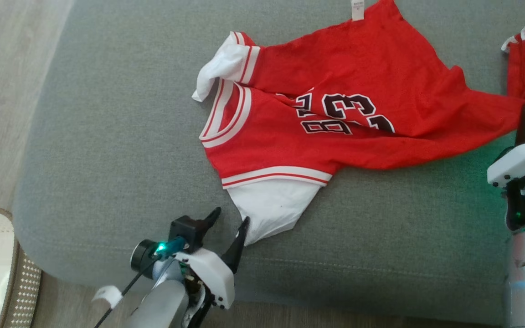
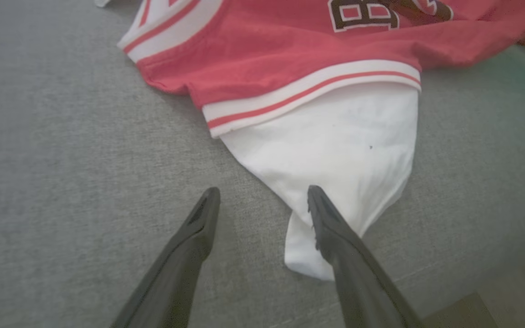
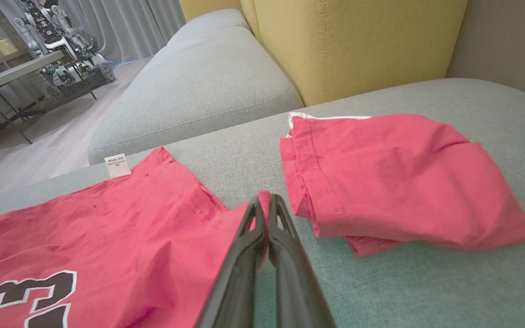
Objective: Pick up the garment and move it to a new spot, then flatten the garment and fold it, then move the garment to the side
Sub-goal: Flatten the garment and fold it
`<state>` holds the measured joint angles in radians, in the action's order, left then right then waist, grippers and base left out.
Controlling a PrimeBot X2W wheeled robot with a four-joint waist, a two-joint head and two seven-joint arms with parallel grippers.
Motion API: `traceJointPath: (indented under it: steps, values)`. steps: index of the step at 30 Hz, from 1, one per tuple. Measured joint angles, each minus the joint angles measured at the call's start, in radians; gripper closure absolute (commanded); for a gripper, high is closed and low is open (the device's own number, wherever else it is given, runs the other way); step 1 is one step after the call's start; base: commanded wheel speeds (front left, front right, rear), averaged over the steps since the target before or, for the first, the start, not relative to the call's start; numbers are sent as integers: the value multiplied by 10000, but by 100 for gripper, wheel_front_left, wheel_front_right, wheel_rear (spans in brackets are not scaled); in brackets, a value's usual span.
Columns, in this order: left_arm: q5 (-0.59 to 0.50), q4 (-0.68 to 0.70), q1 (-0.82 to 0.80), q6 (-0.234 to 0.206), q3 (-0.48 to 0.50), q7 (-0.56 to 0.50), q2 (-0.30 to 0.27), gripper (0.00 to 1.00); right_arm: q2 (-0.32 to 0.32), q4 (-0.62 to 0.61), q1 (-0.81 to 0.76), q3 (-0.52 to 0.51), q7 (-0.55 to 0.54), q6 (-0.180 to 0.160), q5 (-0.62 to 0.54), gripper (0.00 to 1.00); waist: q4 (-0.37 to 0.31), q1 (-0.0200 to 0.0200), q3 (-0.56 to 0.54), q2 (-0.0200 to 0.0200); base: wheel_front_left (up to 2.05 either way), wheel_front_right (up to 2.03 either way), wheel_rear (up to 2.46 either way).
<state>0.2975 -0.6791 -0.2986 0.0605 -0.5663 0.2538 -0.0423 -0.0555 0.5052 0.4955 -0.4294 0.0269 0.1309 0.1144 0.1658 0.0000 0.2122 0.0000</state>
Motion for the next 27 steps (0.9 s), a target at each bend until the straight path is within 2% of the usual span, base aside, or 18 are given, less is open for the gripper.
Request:
traceJointPath:
  steps: [9,17,18,19,20,27]
  values:
    - [447,-700,-808,-437,-872,35,8,0,2,-410,29,161,-201,0,17,100,-204,0,312,0,0,0,0]
    - [1041,-1018,-990,-320,-1271,121,29,0,2,-491,28,173,-245,0,90,100,-159,0,297,0,0,0,0]
    - [1162,-1072,-1030,-234,-1348,123,29,19,2,-489,28,182,-244,0,98,100,-154,0,286,0,0,0,0]
    - [1250,-1126,-1072,-192,-1425,123,29,83,2,-485,28,199,-244,0,109,100,-151,0,272,0,0,0,0]
    - [1306,-1174,-1132,-159,-1494,121,8,100,2,-479,28,228,-244,0,138,100,-150,0,258,0,0,0,0]
    - [1565,-1053,-1143,-376,-1475,27,12,100,2,-316,28,734,-140,0,368,100,-122,0,-1,0,0,0,0]
